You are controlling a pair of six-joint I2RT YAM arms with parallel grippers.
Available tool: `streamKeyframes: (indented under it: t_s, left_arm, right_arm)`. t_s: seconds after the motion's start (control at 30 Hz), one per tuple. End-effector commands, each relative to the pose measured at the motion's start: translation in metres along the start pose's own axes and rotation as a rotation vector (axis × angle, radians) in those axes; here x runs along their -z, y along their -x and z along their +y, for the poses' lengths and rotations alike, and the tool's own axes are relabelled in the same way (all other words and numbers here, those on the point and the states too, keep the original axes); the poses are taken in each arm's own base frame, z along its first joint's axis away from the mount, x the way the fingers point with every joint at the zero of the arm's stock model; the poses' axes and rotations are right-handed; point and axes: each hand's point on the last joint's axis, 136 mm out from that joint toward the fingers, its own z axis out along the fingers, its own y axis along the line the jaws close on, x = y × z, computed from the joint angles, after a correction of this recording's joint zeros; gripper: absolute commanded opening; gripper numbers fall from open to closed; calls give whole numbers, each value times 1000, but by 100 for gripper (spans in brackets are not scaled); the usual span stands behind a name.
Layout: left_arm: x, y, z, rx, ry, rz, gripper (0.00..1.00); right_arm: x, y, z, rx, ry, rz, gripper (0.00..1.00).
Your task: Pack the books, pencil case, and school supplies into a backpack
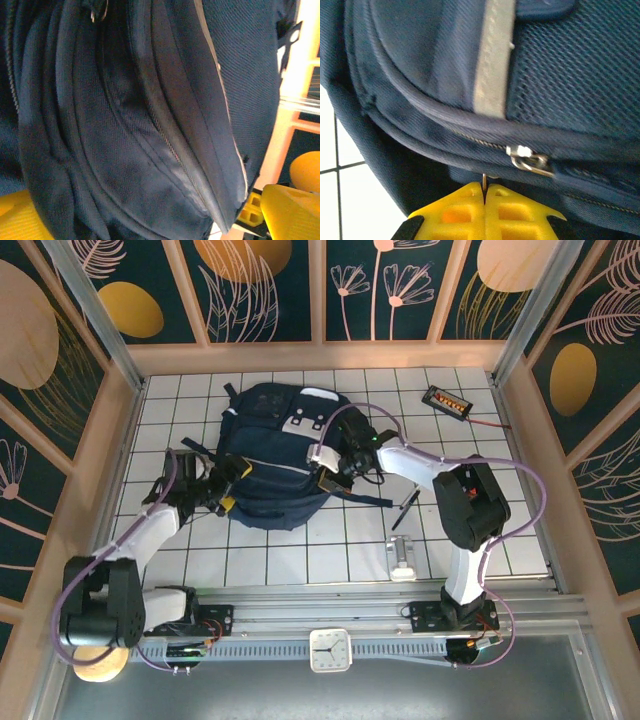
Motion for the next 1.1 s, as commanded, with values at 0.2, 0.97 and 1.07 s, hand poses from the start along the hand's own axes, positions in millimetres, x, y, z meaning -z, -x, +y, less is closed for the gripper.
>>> streamKeyframes:
  t_s: [0.2, 0.97, 1.07]
  left_arm:
    - [4, -53, 24, 199, -28, 131, 99]
    - [3, -67, 82, 132, 113, 103, 0]
    - [2, -71, 91, 141, 134, 110, 0]
  right_arm:
    - [-20, 38, 58, 2, 142, -82, 0]
    - [47, -28, -69, -10, -247, 73, 0]
    - [53, -23, -109, 4, -333, 59, 0]
